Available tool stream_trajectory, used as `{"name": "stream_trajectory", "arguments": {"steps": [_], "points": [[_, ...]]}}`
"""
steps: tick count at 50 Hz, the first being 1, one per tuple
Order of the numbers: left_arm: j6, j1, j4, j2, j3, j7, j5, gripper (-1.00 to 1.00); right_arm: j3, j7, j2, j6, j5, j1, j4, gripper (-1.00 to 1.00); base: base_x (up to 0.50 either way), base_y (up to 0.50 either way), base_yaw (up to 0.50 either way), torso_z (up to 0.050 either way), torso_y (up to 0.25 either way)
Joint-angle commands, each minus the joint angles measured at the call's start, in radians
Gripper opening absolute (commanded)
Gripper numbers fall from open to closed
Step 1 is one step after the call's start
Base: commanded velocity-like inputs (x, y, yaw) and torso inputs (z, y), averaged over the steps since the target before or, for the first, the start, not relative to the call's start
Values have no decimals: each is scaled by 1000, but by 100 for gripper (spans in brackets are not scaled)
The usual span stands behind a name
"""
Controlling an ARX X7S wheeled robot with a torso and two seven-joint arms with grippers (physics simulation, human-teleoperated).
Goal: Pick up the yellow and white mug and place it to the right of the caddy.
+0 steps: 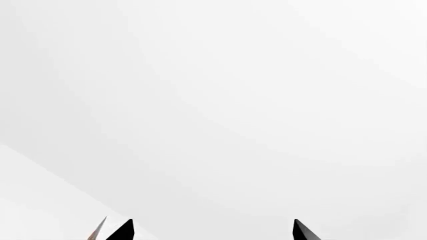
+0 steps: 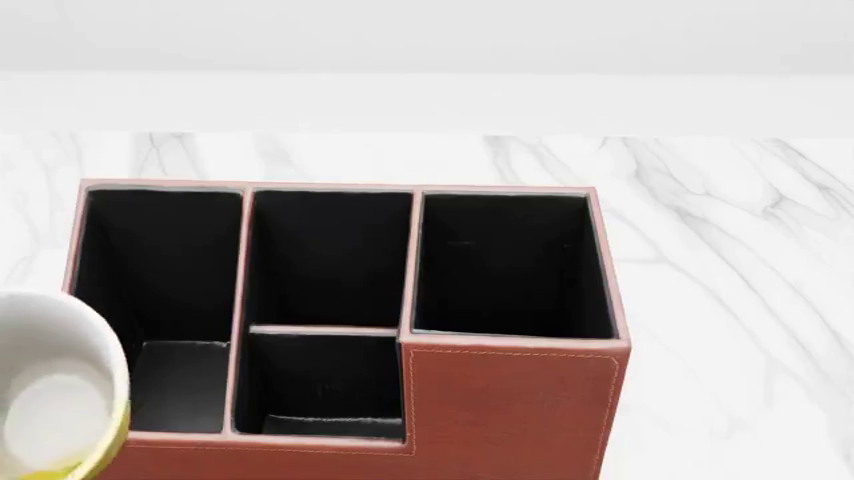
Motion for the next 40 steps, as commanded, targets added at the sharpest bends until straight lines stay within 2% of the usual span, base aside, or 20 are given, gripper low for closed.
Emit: {"name": "stream_trajectory", "arguments": {"steps": [1, 40], "points": [[-4, -1, 0, -6, 5, 0, -3, 100, 55, 51, 77, -6, -13, 42, -58, -100, 0, 0, 0, 0, 0], [-2, -1, 0, -8, 15, 0, 10, 100, 217, 175, 441, -169, 42, 111, -130, -100, 0, 0, 0, 0, 0]]}}
